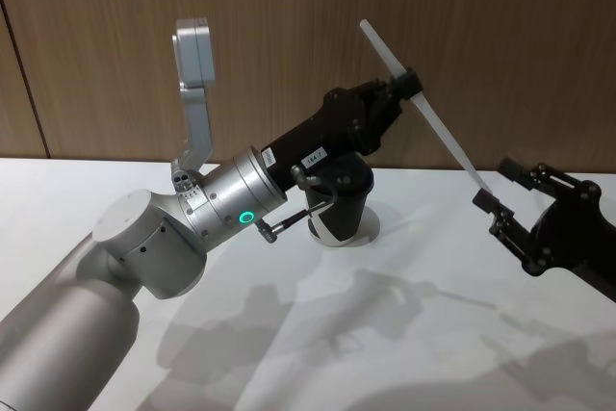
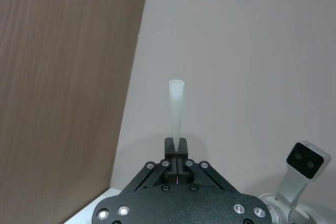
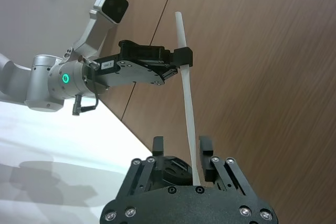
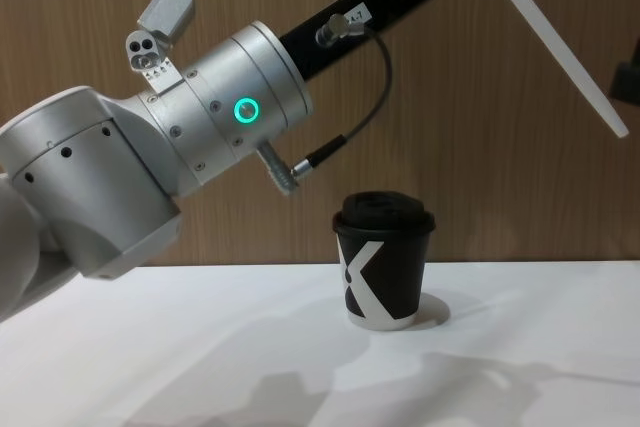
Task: Pick up the straw with one hand, pass it to the other hand, and insert it into the cup.
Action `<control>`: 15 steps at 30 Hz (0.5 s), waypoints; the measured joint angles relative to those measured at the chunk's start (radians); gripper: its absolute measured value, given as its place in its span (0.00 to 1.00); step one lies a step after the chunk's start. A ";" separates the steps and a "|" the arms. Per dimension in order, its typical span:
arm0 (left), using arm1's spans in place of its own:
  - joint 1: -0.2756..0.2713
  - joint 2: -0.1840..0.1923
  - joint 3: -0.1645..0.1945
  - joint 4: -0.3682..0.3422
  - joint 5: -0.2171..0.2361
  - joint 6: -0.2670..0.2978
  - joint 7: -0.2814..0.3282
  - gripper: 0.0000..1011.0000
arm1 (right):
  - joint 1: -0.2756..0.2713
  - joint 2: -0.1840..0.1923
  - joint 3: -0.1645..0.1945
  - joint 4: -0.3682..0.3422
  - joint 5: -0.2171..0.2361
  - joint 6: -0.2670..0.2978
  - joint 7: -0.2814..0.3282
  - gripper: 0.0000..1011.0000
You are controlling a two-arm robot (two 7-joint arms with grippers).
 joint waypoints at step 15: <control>0.001 0.043 0.013 -0.060 0.053 0.005 0.076 0.00 | 0.000 0.000 0.000 0.000 0.000 0.000 0.000 0.86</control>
